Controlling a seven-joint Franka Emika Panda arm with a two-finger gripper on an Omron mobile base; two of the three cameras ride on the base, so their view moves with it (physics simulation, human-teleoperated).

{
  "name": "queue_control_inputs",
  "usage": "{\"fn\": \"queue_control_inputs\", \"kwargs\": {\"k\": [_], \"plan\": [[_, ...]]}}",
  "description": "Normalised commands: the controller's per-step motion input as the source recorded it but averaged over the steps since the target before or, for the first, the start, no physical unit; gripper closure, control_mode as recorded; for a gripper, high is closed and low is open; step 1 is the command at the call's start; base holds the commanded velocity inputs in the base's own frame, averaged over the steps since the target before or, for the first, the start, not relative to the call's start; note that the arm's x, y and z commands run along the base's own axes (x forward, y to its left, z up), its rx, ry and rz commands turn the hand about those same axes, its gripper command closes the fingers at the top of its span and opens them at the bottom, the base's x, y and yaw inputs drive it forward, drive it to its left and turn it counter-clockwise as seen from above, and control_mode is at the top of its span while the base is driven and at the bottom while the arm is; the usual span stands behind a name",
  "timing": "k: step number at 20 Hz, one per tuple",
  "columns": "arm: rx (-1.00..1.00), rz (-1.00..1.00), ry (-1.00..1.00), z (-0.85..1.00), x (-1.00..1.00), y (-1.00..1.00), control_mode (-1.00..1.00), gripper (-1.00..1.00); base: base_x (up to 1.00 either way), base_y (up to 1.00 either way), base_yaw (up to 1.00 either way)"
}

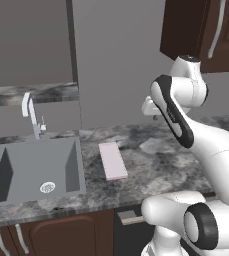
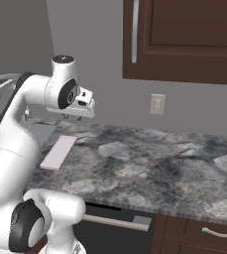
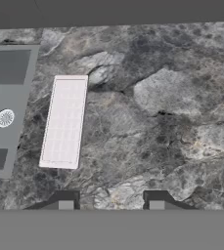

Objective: The ice cube tray has been filled with water. Take the tray and place it in the freezer to make ice. Close the freezer door after placing the tray.

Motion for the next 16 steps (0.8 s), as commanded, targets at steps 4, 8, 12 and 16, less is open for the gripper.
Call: {"fn": "queue_control_inputs", "kwargs": {"k": [4, 8, 12, 16], "plan": [[0.00, -0.04, -0.04, -0.14, 0.04, 0.03, -1.00, -1.00, 0.00, 0.00, 0.00], [0.00, -0.10, -0.17, -0.46, 0.12, 0.16, -1.00, -1.00, 0.00, 0.00, 0.00], [0.00, -0.10, -0.24, -0.58, 0.19, 0.17, -1.00, -1.00, 0.00, 0.00, 0.00], [0.00, -0.08, -0.08, -0.58, 0.27, 0.38, -1.00, -1.00, 0.00, 0.00, 0.00]]}}
